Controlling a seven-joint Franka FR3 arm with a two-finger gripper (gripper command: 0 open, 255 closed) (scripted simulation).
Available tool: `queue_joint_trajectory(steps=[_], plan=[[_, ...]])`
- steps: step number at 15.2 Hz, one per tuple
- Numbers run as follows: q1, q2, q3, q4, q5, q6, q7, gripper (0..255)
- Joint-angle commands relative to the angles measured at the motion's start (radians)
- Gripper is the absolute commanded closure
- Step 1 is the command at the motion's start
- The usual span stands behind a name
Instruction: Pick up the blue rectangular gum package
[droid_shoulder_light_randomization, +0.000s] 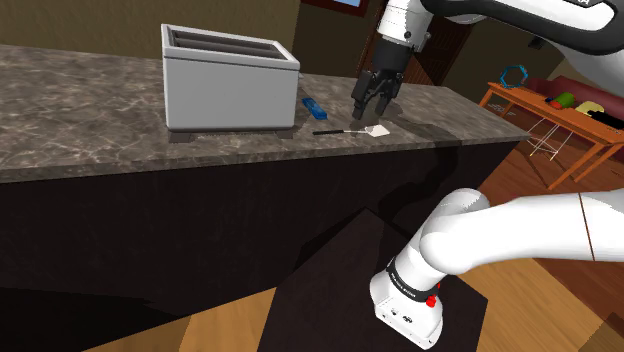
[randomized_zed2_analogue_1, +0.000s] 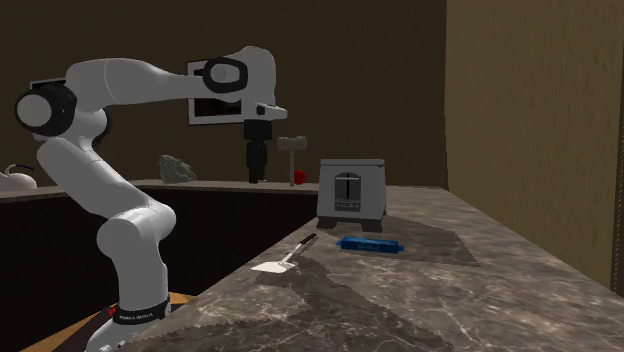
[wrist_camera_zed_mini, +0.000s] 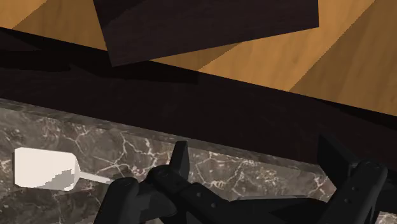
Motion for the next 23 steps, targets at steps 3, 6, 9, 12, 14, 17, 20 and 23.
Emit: queue_joint_trajectory(steps=[3,6,9,12,14,17,20,23], plan=[[-0.012,0.063,-0.008,0.015,-0.006,0.051,0.009,0],[-0.03,0.16,-0.021,0.046,-0.014,0.121,0.024,0],[-0.046,0.26,-0.036,0.088,-0.021,0.184,0.037,0],[-0.062,0.361,-0.051,0.141,-0.024,0.238,0.051,0],[-0.071,0.429,-0.062,0.181,-0.025,0.269,0.059,0],[-0.086,0.532,-0.079,0.249,-0.023,0.308,0.071,0],[-0.1,0.636,-0.097,0.328,-0.018,0.337,0.081,0],[-0.115,0.741,-0.114,0.416,-0.008,0.358,0.09,0]])
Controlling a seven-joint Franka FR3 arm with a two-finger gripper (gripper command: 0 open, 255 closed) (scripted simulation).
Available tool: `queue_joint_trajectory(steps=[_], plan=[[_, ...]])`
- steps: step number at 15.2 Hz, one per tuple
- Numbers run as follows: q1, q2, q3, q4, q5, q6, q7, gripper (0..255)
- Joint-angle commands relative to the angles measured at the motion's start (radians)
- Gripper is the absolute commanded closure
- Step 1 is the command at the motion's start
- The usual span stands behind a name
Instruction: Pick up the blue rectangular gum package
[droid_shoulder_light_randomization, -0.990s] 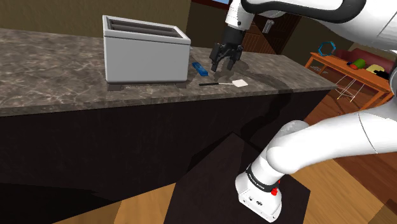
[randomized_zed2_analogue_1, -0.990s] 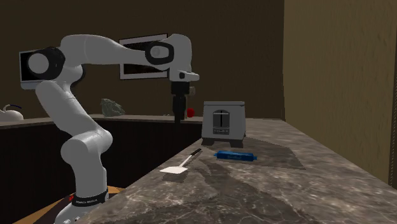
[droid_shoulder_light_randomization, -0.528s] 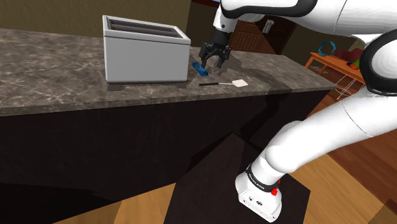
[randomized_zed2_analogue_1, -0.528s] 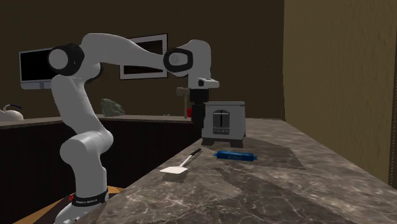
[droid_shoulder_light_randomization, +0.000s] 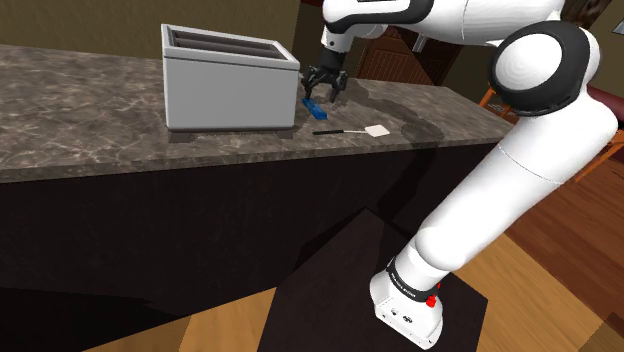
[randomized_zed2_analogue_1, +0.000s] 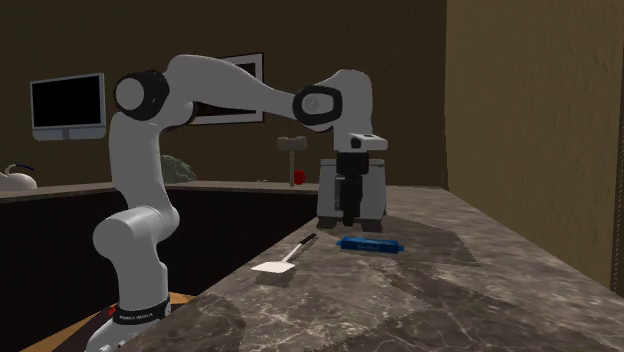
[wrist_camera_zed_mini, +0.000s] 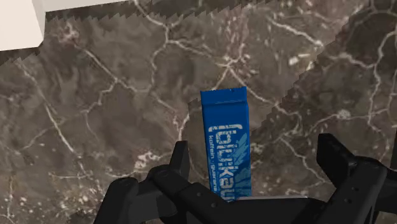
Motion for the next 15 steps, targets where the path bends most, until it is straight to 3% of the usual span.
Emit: queue_joint_trajectory(steps=[1,3,12,13,15], plan=[[-0.012,0.064,-0.013,0.06,0.006,0.007,0.005,0],[-0.02,0.116,-0.021,0.109,0.013,0.012,0.008,0],[-0.02,0.13,-0.021,0.024,0.017,0.11,0.004,0],[-0.02,0.132,-0.02,0.026,0.017,0.11,0.005,255],[-0.02,0.133,-0.02,0.027,0.017,0.11,0.005,255]])
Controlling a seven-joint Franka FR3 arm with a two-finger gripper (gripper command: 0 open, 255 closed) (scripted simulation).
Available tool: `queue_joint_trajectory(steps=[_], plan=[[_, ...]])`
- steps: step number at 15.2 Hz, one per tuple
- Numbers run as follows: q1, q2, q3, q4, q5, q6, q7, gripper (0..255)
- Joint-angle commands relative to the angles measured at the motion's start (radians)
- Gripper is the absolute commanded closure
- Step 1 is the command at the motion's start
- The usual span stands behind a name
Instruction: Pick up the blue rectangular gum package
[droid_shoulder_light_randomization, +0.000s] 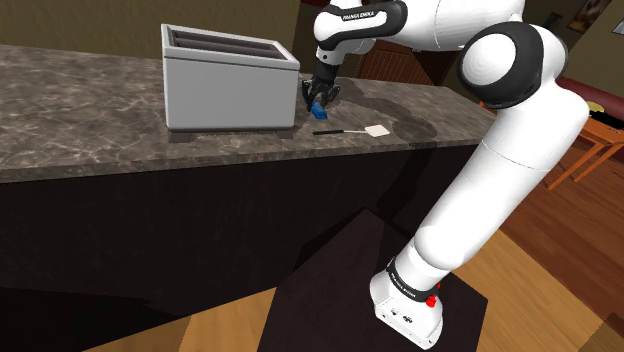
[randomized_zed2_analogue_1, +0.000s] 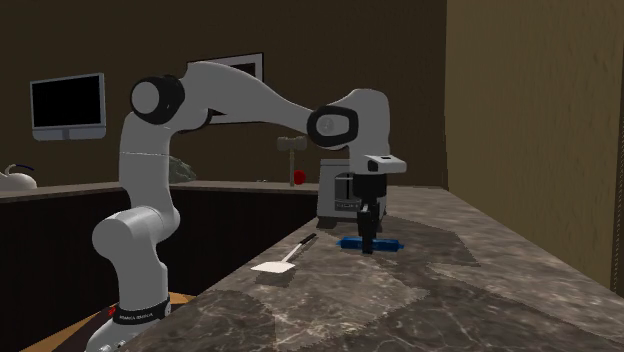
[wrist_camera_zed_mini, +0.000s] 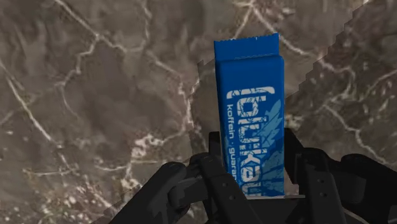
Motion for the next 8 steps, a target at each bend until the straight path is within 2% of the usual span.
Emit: queue_joint_trajectory(steps=[1,8], plan=[[0.003,0.004,0.004,-0.003,0.005,0.002,0.001,255],[0.003,-0.001,0.003,0.004,0.004,-0.011,-0.001,255]])
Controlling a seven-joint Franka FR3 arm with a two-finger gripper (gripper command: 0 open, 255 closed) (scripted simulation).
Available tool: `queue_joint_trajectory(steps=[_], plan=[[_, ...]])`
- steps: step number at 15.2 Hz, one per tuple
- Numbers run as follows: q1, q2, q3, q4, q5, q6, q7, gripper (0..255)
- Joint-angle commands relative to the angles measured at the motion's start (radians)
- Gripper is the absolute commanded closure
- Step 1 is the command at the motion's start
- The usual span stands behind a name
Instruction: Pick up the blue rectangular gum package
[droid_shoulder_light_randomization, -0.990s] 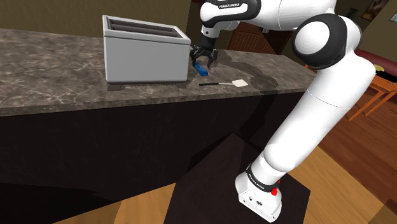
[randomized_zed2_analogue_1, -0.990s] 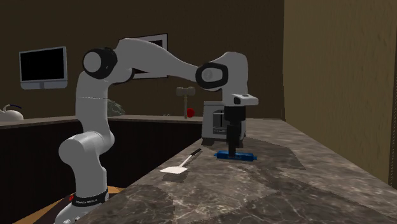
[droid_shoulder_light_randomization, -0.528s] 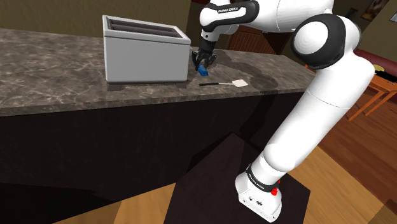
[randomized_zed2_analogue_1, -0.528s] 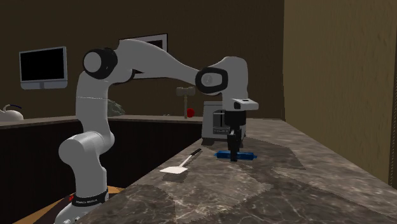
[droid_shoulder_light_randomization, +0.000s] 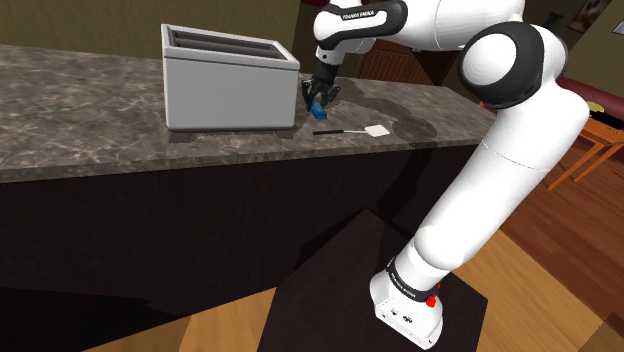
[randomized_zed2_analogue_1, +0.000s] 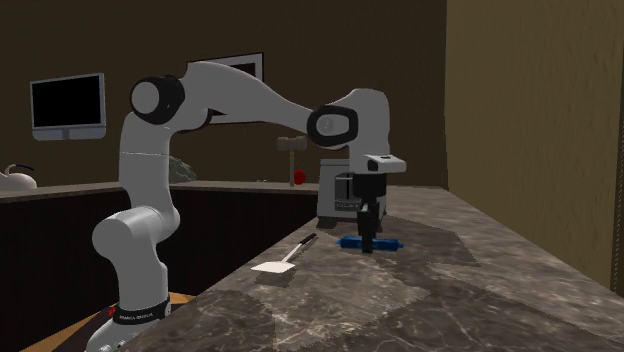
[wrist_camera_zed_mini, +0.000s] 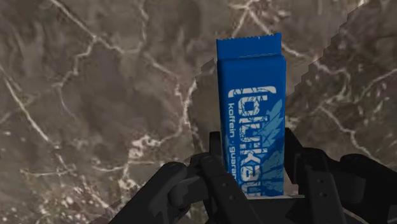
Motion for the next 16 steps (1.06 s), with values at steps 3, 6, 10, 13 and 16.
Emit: queue_joint_trajectory(steps=[3,6,10,13,16], plan=[[0.001,-0.006,0.001,0.036,-0.001,-0.047,0.001,255],[0.001,-0.011,0.001,0.071,-0.002,-0.086,0.003,255],[0.001,-0.014,0.001,0.121,-0.003,-0.139,0.004,255],[0.001,-0.014,0.0,0.161,-0.003,-0.18,0.005,255],[0.0,-0.013,0.0,0.177,-0.003,-0.195,0.005,255]])
